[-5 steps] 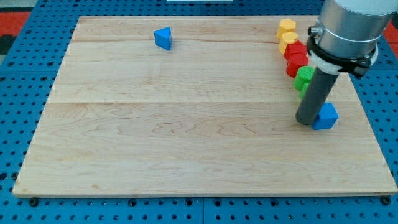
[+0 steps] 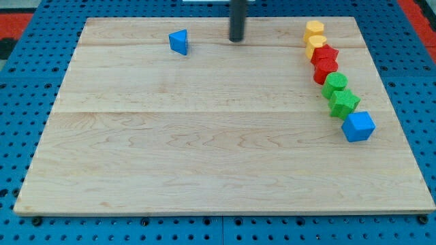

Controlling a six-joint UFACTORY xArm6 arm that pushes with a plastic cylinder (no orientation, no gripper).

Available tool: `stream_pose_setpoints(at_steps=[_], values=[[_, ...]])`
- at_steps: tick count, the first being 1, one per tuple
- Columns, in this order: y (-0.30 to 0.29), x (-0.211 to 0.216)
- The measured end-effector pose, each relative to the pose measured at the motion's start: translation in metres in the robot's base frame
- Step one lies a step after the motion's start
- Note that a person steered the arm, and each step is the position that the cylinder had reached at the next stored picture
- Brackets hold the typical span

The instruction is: Add blue triangle below blue cube to form a vertical line

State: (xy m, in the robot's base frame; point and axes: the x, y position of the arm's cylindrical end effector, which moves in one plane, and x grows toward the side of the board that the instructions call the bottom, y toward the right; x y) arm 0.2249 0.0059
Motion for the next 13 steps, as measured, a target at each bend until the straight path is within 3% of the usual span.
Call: stream_pose_setpoints(at_steps=[1, 2, 3, 4, 5, 6, 8, 11, 13], values=[[-0.061, -0.032], [-0.073, 0.013], [-0.047, 0.083], [-0.049, 0.091], [-0.052, 0.038], [-0.106, 0.033], [-0.061, 0.153], [-0.07, 0.045], [-0.008, 0.13]])
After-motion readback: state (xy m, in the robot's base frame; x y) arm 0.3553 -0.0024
